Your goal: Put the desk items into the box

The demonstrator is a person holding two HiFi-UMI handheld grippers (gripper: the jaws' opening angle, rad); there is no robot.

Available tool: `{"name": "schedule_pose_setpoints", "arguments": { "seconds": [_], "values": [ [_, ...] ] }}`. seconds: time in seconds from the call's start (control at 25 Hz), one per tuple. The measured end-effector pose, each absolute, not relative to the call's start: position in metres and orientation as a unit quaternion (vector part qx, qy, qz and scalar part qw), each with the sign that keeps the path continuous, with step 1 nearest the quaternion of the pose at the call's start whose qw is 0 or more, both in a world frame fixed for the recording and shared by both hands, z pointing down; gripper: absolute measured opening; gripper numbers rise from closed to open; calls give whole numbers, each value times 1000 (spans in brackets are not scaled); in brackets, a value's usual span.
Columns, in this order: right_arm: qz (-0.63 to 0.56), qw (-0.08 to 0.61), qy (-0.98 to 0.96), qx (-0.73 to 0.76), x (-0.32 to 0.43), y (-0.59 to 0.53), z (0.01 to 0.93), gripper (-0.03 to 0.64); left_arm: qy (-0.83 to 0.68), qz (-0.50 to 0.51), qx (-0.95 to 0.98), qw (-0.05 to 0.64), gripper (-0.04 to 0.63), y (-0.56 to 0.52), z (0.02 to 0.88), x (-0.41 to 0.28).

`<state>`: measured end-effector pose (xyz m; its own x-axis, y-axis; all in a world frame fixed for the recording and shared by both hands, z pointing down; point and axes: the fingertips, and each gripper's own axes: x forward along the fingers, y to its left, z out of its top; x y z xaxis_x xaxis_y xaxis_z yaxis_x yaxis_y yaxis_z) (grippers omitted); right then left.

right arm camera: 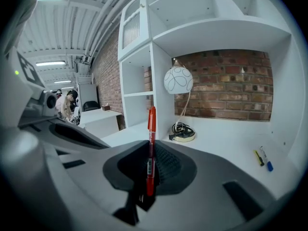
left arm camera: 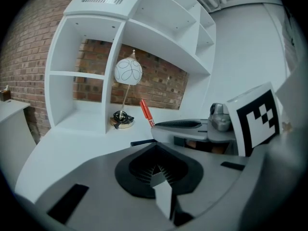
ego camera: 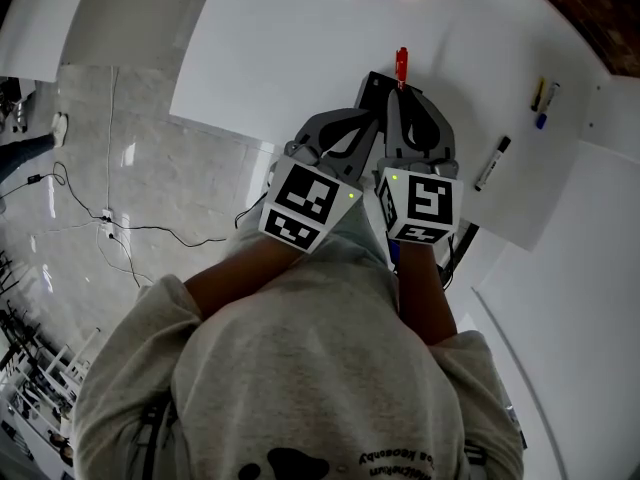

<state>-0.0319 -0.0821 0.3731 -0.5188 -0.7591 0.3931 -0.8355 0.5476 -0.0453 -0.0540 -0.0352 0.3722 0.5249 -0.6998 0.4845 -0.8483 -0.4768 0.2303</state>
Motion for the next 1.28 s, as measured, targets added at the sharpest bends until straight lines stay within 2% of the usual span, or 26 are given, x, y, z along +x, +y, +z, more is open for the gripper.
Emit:
{"name": "schedule_pose_setpoints", "arguments": {
  "seconds": [0.76,1.28],
  "values": [
    [130,323,-846,404,-43,-74,420,51,-475,162,833,232,5,-39,374,-61],
    [175,387,-828,367,-48,-71,432,52,-481,163,828,239,5,-39,377,-67]
  ]
}}
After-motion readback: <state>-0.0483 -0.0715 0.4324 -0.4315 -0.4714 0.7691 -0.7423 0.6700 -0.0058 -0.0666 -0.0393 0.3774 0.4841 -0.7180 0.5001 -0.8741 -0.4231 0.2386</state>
